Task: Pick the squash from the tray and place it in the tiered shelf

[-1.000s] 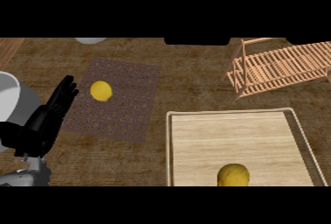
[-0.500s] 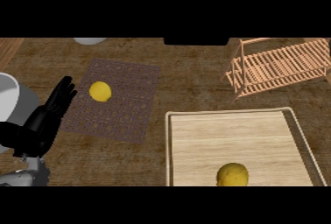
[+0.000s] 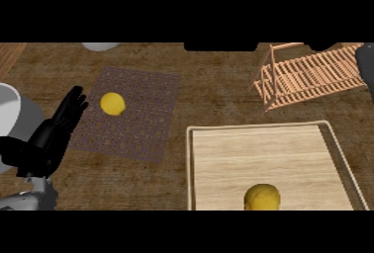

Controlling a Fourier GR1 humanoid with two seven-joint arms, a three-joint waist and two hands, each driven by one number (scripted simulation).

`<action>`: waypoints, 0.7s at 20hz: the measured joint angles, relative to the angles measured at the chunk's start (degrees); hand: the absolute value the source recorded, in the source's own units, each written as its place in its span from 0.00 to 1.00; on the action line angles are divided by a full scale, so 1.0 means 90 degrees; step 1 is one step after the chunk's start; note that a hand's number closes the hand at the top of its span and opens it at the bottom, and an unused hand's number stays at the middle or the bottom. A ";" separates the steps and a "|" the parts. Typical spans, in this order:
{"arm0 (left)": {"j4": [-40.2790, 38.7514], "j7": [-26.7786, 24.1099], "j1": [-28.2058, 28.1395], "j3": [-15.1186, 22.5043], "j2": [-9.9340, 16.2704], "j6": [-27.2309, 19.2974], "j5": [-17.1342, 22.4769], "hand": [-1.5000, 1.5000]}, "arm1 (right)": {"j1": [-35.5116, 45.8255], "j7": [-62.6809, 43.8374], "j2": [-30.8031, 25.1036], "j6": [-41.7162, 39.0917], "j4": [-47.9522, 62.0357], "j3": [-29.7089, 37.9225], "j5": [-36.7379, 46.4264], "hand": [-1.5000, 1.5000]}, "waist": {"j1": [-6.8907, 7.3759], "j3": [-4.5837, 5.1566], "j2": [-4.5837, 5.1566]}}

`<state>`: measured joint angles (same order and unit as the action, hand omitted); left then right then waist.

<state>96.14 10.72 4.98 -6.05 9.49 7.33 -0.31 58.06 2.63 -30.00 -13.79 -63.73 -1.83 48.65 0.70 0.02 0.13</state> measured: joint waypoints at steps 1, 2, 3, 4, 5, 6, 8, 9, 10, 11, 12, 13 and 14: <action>-0.0054 -0.0092 -0.0035 -0.0015 -0.0003 0.0010 -0.0010 0.50 | -0.0098 0.0007 0.0041 0.0067 0.0022 0.0012 0.0038 1.00 | -0.0009 0.0001 -0.0002; -0.0084 -0.0101 -0.0001 -0.0039 0.0015 0.0019 -0.0006 0.50 | -0.0151 0.0069 0.0008 0.0108 0.0101 0.0076 0.0051 1.00 | -0.0015 0.0001 -0.0001; -0.0094 -0.0102 0.0033 -0.0040 0.0024 0.0022 -0.0017 0.50 | -0.0100 0.0016 0.0012 0.0150 0.0214 0.0130 0.0098 1.00 | -0.0015 -0.0001 0.0000; -0.0110 -0.0140 0.0029 -0.0028 0.0010 0.0005 -0.0051 0.50 | -0.0126 -0.0039 0.0025 0.0275 0.0317 0.0196 0.0147 1.00 | -0.0014 0.0000 -0.0001; -0.0089 -0.0170 -0.0011 -0.0009 -0.0013 -0.0005 -0.0070 0.50 | -0.0157 -0.0110 -0.0019 0.0376 0.0385 0.0287 0.0187 1.00 | -0.0016 0.0000 -0.0001; -0.0017 -0.0083 0.0006 0.0027 -0.0051 -0.0057 -0.0099 0.50 | -0.0217 -0.0225 -0.0045 0.0461 0.0349 0.0362 0.0220 1.00 | -0.0031 -0.0002 -0.0006; 0.0043 -0.0016 -0.0003 -0.0039 0.0013 -0.0011 -0.0036 0.50 | -0.0320 -0.0438 -0.0119 0.0829 0.0406 0.0584 0.0317 1.00 | -0.0033 -0.0003 -0.0007; 0.0075 -0.0036 -0.0065 -0.0014 -0.0001 0.0004 -0.0040 0.50 | -0.0343 -0.0587 -0.0142 0.1042 0.0433 0.0707 0.0372 1.00 | -0.0028 -0.0004 -0.0007; 0.0022 -0.0067 -0.0020 -0.0082 0.0043 0.0014 -0.0017 0.50 | -0.0370 -0.0683 -0.0210 0.1204 0.0468 0.0802 0.0439 1.00 | -0.0035 -0.0003 -0.0004; 0.0037 -0.0036 0.0016 -0.0074 0.0034 -0.0005 -0.0024 0.50 | -0.0405 -0.0729 -0.0420 0.1170 0.0524 0.0622 0.0751 0.00 | -0.0044 0.0003 0.0000; 0.0042 -0.0011 0.0055 -0.0052 0.0024 -0.0011 -0.0033 0.50 | -0.0411 -0.0779 -0.0627 0.1078 0.0593 0.0378 0.1103 0.00 | -0.0039 0.0011 0.0010; 0.0021 -0.0018 0.0042 -0.0033 0.0000 -0.0026 -0.0052 0.50 | -0.0469 -0.0726 -0.0868 0.0974 0.0653 0.0116 0.1442 0.00 | -0.0048 0.0019 0.0022; 0.0064 0.0037 0.0052 -0.0002 -0.0010 -0.0028 -0.0060 0.50 | -0.0481 -0.0711 -0.1018 0.0869 0.0730 -0.0078 0.1691 0.00 | -0.0031 0.0017 0.0020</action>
<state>96.72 11.05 5.46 -6.06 9.40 7.08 -0.85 53.73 -3.77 -39.17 -5.97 -57.17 -2.53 63.88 0.42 0.17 0.31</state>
